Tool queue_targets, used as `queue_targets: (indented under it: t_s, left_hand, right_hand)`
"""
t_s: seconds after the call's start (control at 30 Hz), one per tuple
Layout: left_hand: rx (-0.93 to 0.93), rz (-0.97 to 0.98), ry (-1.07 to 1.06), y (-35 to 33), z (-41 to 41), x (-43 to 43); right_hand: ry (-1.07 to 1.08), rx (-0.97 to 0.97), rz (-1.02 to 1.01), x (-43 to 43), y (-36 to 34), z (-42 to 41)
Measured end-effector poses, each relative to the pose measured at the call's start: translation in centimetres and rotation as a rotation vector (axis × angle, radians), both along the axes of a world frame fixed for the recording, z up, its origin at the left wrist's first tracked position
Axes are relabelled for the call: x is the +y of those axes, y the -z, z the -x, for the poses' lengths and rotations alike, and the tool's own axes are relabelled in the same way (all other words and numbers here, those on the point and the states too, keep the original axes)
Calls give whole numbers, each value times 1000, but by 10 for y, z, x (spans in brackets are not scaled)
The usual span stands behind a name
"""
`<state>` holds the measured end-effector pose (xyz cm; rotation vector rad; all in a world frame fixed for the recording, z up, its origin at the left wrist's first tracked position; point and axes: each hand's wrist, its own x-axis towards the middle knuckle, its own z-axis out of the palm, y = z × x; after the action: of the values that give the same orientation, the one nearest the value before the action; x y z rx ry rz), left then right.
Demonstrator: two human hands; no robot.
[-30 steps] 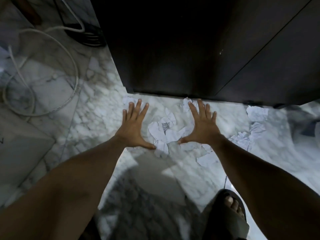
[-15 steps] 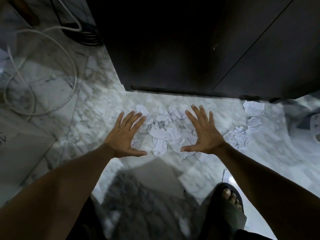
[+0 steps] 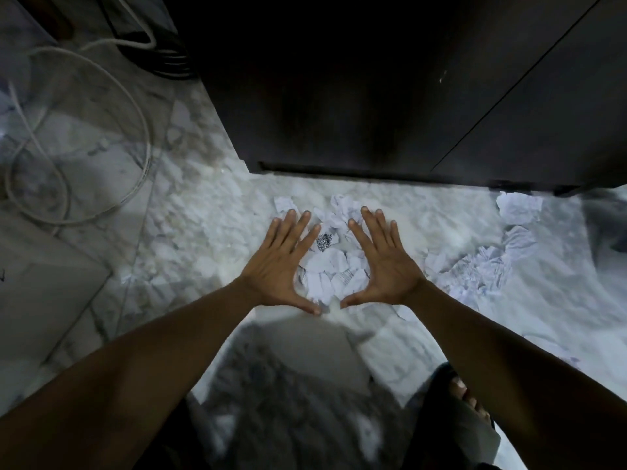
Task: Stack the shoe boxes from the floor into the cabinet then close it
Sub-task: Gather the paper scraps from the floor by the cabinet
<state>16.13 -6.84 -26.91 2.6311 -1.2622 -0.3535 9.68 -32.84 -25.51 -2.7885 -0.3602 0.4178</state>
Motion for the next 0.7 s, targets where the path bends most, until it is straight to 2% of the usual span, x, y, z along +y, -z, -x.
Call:
queue_targets:
  t_s: [0.17,0.37,0.5,0.6,0.7]
  left_hand:
    - [-69,-25,-27,13,-23,-14]
    - [-60,73,-39,15,-53,-17]
    - [-40,214,-105,18,-64,-24]
    - [-23,311,-150,23,-68,-26]
    - [-11,400,-224,23,-67,-27]
  right_hand:
    - [-61,-15,67,-3,4,-22]
    - [-58,-91,69,-4,12,-54]
    - [-77,-122,7,1,14,-79]
    - [-119,-163,49,5,17,-91]
    - [-57,-245,-1,5,22,-91]
